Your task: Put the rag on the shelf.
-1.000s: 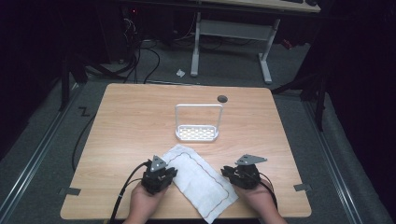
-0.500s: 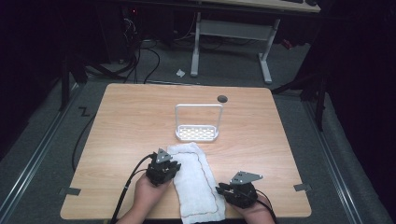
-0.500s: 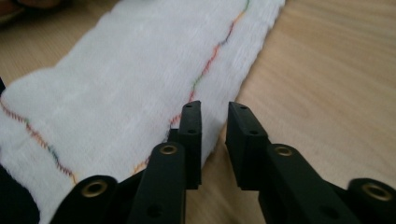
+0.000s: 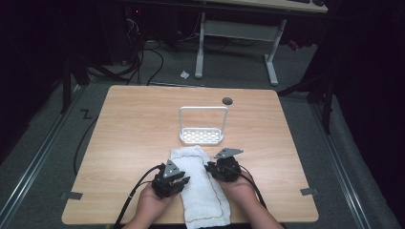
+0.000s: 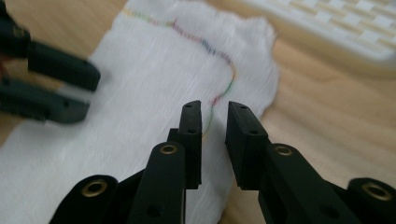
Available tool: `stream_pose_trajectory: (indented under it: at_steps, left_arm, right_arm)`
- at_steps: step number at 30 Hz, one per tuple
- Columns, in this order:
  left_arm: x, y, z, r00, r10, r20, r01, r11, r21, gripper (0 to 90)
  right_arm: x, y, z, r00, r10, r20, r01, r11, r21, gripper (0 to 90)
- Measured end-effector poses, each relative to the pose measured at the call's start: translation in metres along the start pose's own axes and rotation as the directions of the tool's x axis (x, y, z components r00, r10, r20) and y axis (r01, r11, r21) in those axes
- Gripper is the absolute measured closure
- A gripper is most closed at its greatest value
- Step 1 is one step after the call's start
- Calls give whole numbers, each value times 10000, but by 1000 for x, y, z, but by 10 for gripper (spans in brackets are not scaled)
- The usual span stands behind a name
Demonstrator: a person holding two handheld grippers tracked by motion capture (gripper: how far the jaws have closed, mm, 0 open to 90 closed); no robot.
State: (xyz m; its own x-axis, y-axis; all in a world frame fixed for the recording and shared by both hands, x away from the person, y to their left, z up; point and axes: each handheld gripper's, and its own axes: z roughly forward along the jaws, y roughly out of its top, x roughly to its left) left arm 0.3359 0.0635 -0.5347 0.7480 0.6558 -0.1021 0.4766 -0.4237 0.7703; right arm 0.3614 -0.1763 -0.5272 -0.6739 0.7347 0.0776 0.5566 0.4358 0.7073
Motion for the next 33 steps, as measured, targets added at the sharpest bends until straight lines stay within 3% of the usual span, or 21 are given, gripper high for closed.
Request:
stream_pose_trajectory:
  at_steps: [8,11,14,19,22,23,27,30,33]
  left_arm:
    - [-5,3,6,9994,249,239,-248,9997,-35,685]
    - [-8,3,6,9993,292,243,-292,9996,-8,674]
    - [-9,1,4,9994,146,309,-145,9999,-39,662]
    - [-13,-1,-2,9993,69,374,-67,10000,-42,633]
    - [-15,-4,-7,9990,115,430,-114,9999,-6,627]
    - [-16,-6,-9,9993,194,329,-195,9998,8,627]
    - [-14,-8,-11,9995,301,85,-302,9995,57,629]
    - [-17,-9,-10,9985,538,-51,-537,9985,99,621]
    - [-19,-8,-9,9973,724,-156,-722,9973,151,610]
  right_arm:
    - [25,-39,-31,9988,-13,-483,0,9996,-271,756]
    - [25,-46,-40,9999,59,-126,-67,9978,-658,740]
    - [6,-40,-41,9956,872,345,-830,9908,-1071,713]
    - [-24,-22,-22,9847,1685,455,-1629,9808,-1068,681]
    - [-30,-20,-15,9845,1738,232,-1712,9815,-861,731]
    - [-30,-21,-12,9874,1579,121,-1564,9845,-793,823]
    - [-22,-15,-24,9909,1211,593,-1120,9841,-1380,834]
    - [-20,-6,-31,9877,1133,1081,-947,9819,-1641,850]
    - [-24,-2,-24,9819,1382,1292,-1207,9835,-1350,863]
